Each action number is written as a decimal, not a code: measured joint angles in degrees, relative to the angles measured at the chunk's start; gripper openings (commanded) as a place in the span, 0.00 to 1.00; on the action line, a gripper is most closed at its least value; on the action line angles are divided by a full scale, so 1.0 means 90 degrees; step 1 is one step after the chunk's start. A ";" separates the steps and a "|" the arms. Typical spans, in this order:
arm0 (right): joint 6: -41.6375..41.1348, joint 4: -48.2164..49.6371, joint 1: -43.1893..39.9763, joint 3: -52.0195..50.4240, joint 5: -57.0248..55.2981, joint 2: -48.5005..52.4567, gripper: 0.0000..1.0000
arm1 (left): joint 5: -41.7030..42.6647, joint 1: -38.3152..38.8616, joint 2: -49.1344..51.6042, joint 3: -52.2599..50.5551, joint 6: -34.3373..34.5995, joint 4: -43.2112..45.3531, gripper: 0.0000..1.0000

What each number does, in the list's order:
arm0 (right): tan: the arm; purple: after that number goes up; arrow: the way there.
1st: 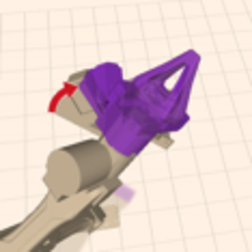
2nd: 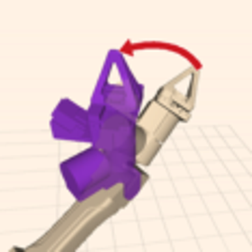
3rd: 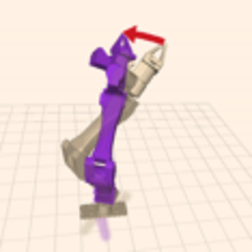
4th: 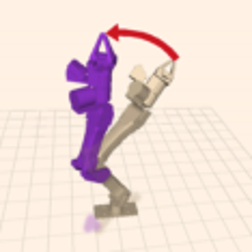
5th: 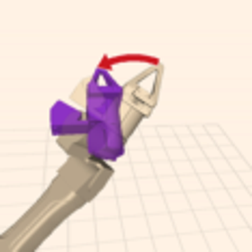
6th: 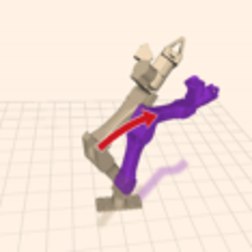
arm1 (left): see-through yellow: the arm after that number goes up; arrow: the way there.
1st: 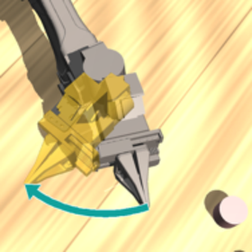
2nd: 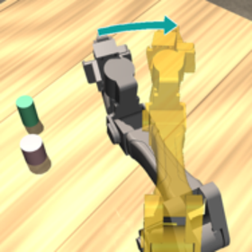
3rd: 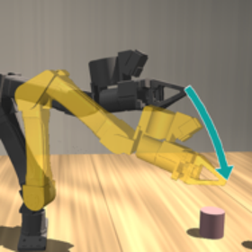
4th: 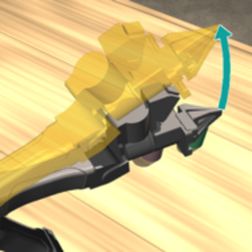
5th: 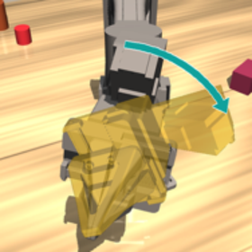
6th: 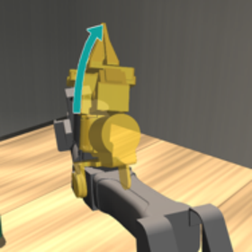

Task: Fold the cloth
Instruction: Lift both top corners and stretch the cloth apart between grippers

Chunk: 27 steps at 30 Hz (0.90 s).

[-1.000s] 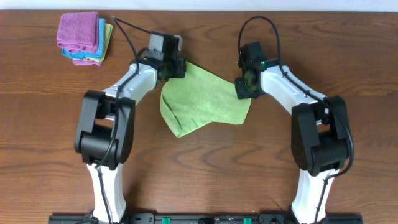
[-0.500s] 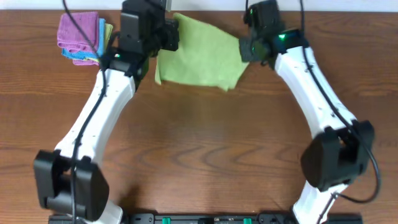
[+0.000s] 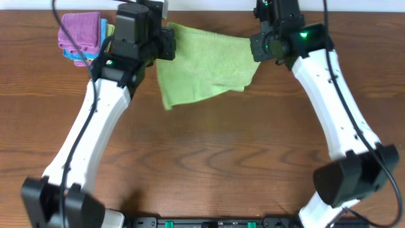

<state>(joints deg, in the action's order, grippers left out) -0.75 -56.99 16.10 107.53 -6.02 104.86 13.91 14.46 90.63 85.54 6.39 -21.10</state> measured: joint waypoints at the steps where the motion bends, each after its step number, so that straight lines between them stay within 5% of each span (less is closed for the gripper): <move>1: -0.0002 -0.0063 0.0000 0.0022 0.0000 -0.0109 0.01 | 0.0095 0.0002 -0.0141 0.0000 0.0000 -0.0002 0.06; 13: -0.0002 -0.0240 0.0000 0.0168 -0.0007 -0.2234 0.01 | 0.0408 0.0435 -0.2059 0.0000 -0.0005 -0.0384 0.06; 27: -0.0005 -0.1552 0.0500 0.0170 0.0413 -0.3077 0.01 | 0.0257 0.1248 -0.3155 0.0005 0.0058 -0.2033 0.06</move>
<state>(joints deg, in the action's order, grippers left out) -0.80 -70.96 20.60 109.06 -2.31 77.17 16.23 25.69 62.24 85.58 6.92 -39.40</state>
